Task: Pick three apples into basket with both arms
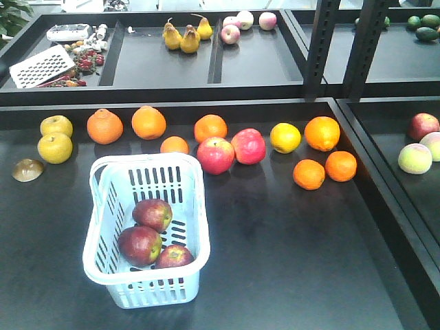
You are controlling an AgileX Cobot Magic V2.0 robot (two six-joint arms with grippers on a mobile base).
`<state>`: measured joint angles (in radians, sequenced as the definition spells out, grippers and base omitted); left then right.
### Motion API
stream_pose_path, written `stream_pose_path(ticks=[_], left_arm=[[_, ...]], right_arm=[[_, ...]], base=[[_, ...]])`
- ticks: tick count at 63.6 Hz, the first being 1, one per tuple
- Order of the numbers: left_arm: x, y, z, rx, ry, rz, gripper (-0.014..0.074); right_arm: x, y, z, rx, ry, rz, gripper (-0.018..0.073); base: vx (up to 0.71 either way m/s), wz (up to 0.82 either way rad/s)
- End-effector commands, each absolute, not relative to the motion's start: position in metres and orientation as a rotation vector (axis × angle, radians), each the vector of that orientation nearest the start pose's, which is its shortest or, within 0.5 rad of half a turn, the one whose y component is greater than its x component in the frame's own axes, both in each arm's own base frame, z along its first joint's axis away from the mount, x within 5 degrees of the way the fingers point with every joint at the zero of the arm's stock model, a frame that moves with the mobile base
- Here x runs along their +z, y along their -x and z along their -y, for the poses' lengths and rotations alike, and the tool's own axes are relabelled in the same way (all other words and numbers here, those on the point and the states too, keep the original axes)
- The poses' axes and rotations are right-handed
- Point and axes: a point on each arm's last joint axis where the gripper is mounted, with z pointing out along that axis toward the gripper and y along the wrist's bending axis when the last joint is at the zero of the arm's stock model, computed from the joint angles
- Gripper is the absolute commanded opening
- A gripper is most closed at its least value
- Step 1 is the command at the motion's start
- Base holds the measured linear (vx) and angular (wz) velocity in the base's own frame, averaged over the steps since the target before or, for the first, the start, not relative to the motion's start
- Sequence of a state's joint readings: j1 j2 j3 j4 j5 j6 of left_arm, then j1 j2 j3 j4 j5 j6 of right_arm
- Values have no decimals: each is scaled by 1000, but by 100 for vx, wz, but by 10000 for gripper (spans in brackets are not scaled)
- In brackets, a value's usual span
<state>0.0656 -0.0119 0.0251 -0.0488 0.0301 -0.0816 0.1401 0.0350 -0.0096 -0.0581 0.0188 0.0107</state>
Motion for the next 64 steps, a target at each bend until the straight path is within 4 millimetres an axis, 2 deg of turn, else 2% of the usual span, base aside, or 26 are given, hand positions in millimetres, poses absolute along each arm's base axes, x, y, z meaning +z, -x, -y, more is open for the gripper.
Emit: stream_pose_path(ticks=[1, 8, 64], left_arm=[[209, -55, -4, -61, 155, -1429, -7], [209, -55, -4, -61, 155, -1429, -7], [209, -55, -4, -61, 155, -1429, -7]], right_arm=[[219, -54, -8, 74, 141, -1392, -8], [208, -55, -8, 85, 134, -1403, -8], [208, -55, -8, 85, 133, -1415, -8]], base=[[0, 0], [0, 0], [0, 0]])
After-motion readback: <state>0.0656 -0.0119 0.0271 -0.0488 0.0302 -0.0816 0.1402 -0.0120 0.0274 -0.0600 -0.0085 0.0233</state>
